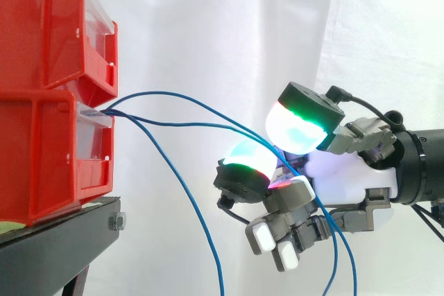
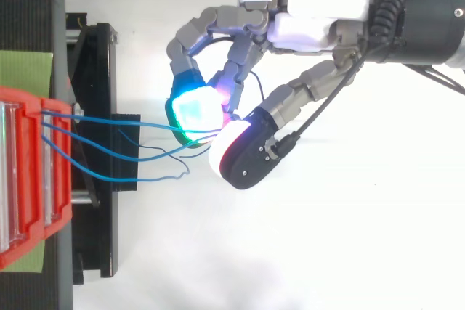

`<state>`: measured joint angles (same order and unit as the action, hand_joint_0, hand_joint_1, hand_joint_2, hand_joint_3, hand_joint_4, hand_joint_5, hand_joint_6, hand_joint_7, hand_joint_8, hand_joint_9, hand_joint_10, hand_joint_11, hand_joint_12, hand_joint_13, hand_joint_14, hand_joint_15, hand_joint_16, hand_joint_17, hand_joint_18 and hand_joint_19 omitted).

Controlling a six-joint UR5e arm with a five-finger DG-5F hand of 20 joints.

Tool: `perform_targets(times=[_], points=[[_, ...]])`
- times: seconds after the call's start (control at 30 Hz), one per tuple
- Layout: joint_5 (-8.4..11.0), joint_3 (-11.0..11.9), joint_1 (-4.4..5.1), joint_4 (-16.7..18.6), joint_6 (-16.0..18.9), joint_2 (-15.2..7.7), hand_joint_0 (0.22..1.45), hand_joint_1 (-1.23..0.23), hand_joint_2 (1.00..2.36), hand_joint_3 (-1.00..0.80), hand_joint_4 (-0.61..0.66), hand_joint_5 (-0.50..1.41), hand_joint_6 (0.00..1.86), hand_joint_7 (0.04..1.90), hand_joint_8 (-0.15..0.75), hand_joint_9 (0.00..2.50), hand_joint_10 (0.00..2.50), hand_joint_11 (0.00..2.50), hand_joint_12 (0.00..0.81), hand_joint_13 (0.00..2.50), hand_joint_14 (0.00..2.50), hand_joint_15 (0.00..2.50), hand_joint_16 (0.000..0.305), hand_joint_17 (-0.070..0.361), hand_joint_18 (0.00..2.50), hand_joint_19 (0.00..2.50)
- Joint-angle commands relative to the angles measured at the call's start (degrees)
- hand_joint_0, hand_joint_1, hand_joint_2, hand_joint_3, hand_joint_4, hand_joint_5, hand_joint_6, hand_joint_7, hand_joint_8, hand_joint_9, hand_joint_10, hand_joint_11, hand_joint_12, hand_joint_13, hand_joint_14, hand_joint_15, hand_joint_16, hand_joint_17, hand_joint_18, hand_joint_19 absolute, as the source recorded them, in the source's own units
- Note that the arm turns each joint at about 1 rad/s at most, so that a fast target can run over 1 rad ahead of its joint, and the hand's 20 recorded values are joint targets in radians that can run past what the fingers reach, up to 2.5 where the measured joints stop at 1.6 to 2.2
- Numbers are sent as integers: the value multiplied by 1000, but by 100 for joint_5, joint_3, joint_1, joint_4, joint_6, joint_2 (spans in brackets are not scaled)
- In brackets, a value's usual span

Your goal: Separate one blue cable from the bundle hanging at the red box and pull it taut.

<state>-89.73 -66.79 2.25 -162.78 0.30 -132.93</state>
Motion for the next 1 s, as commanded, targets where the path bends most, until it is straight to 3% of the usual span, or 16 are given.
perform_targets(times=[0.0, 0.07, 0.27, 0.3, 0.4, 0.47, 0.7, 0.83, 0.97], points=[[-1, -1, 3, -17, 14, 3, 571, -859, 1000, -500, 173, -157, 789, 1215, 385, 1135, 27, 1061, 408, 843, 20, 572, 56, 125, 856, 612], [-1, -1, 3, -43, 14, 3, 604, -842, 1000, -500, 170, -155, 785, 1219, 384, 1144, 27, 1060, 405, 842, 20, 565, 55, 123, 855, 607], [-1, -1, 3, -34, 5, 3, 638, -875, 1020, -253, 110, -169, 829, 1339, 384, 1146, 27, 1064, 407, 846, 21, 569, 54, 122, 865, 599], [-1, -1, 3, -34, 5, 3, 661, -894, 1019, -260, 102, -170, 830, 1366, 382, 1139, 27, 1077, 407, 845, 22, 569, 55, 123, 861, 594], [-1, -1, 12, -34, 5, 3, 756, -970, 1000, -500, 103, -179, 857, 1278, 362, 1094, 27, 1068, 400, 817, 20, 556, 54, 122, 846, 565], [-1, -1, 12, -34, 5, 3, 770, -982, 1000, -500, 104, -176, 854, 1290, 361, 1093, 27, 1053, 398, 816, 22, 547, 54, 121, 849, 562], [-1, -1, 12, -43, 14, 3, 632, -997, 1000, -500, 149, -155, 849, 1276, 370, 1141, 27, 1080, 391, 823, 21, 559, 53, 119, 865, 576], [-9, -1, 12, -52, 14, 3, 522, -917, 1000, -500, 171, -149, 838, 1239, 389, 1170, 28, 1083, 407, 844, 22, 566, 56, 127, 893, 586], [-9, -1, 3, -52, 14, 3, 515, -887, 1000, -500, 179, -148, 833, 1215, 394, 1178, 26, 1084, 414, 850, 22, 557, 58, 129, 900, 590]])
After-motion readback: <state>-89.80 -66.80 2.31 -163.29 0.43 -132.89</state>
